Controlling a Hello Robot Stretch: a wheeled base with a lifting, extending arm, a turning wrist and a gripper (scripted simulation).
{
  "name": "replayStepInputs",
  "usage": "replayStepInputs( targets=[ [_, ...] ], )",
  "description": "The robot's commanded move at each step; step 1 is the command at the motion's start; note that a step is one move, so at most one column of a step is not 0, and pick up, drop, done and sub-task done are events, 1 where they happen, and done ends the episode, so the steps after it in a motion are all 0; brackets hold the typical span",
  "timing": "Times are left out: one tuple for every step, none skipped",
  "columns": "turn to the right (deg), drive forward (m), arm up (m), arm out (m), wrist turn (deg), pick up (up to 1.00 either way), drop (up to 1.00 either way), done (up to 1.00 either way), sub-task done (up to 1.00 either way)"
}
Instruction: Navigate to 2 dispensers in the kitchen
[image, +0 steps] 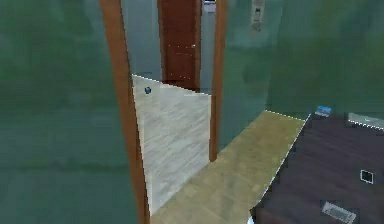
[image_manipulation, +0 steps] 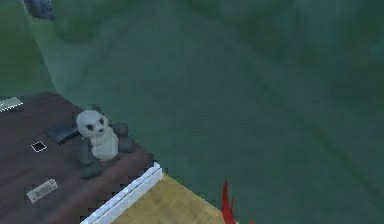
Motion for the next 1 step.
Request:
replayStepInputs(
  targets=[
    [0.0,0.55,0.00,0.00,0.0,0.00,0.00,0.00,0.00]
  ],
)
